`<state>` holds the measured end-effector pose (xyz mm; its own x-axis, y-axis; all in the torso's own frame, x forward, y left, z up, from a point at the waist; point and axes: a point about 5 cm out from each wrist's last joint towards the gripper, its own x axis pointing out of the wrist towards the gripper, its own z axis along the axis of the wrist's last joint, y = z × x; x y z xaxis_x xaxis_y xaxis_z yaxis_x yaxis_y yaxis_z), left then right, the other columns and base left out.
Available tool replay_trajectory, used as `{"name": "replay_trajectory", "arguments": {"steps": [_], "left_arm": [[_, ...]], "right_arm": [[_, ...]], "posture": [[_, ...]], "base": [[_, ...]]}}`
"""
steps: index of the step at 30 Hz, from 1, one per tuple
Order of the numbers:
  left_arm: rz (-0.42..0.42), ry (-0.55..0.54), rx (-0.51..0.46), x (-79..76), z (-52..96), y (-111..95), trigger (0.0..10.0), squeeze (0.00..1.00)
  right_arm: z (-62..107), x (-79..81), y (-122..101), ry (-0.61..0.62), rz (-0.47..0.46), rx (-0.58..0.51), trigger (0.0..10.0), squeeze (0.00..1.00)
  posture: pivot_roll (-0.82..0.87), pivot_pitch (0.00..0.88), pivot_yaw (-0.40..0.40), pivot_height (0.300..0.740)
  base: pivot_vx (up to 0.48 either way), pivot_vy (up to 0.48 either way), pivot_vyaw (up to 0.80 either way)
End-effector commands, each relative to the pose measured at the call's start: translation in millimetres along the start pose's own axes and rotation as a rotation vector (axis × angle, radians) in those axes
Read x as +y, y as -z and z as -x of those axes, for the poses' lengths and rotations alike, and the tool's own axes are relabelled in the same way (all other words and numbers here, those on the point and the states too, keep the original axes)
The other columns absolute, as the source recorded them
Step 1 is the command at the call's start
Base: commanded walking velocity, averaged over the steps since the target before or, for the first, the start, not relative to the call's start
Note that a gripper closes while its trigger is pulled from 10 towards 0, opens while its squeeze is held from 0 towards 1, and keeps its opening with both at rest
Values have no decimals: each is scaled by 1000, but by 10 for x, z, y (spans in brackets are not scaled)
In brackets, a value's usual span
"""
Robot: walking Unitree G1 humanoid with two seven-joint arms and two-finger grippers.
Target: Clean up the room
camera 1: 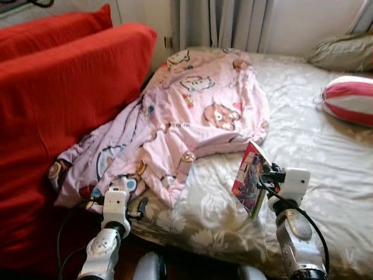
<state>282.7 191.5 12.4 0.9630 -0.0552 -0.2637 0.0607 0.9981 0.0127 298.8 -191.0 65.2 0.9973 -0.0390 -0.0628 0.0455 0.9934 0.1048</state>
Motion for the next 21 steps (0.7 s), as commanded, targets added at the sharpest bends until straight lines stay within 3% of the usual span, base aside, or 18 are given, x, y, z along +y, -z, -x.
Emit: {"name": "replay_trajectory", "arguments": {"steps": [1, 5, 10, 21], "left_arm": [[6, 0, 12, -22, -2, 31, 10000, 0], [4, -21, 50, -13, 18, 119, 10000, 0], [0, -58, 115, 96, 67, 226, 10000, 0], [-19, -132, 333, 287, 370, 658, 10000, 0]], "right_arm": [[-15, -12, -126, -3, 16, -53, 10000, 0], [7, -58, -119, 3, 20, -47, 10000, 0], [51, -68, -62, -8, 32, -32, 10000, 0], [42, -57, -53, 29, 30, -44, 10000, 0]], "posture": [[41, 0, -24, 712], [44, 0, -41, 740], [54, 0, -45, 740], [39, 0, -30, 740]], "base": [[0, 0, 0], [0, 0, 0], [0, 0, 0], [0, 0, 0]]}}
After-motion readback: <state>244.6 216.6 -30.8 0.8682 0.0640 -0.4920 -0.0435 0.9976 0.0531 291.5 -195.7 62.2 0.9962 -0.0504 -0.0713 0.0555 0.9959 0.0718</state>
